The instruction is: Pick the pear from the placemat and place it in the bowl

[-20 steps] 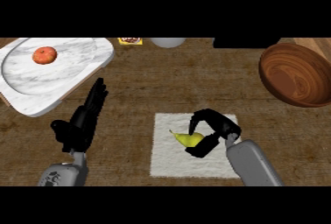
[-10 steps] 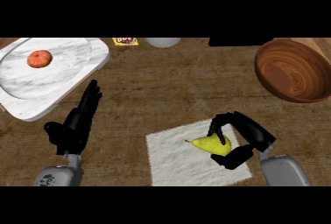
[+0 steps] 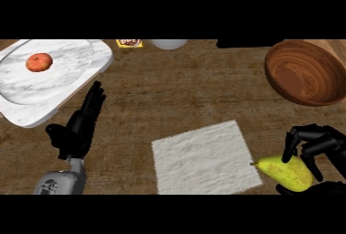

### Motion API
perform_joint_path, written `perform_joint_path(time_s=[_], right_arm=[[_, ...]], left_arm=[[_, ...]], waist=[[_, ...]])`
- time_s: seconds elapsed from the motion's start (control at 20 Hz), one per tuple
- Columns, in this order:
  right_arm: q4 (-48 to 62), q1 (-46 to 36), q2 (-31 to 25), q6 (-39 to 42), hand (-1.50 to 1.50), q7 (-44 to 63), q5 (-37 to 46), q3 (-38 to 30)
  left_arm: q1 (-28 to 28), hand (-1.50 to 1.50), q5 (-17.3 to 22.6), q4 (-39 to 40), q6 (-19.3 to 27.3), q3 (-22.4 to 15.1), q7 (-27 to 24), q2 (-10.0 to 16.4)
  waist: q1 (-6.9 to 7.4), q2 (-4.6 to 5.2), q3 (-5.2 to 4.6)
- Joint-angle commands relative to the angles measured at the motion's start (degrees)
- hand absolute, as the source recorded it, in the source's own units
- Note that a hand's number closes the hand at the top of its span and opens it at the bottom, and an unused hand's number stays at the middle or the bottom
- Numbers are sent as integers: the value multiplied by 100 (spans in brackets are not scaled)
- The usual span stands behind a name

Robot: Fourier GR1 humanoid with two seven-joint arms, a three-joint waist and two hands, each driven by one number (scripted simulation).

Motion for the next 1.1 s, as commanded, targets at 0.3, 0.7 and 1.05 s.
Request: perform_joint_path(time_s=[0.3,0.7,1.05], right_arm=[[-2028,-249,-802,-33,150,2149,-1436,-1767],[-1137,-2047,-1294,-539,150,3659,-1595,-1649],[296,-2799,-1493,-481,150,3359,-922,-1453]], left_arm=[[-146,0,-39,-114,12,-121,208,-141],[-368,0,-13,304,-235,58,-49,21],[110,0,-136,-588,-60,-187,381,-144]], waist=[[173,31,-5],[271,60,-3],[307,56,2]])
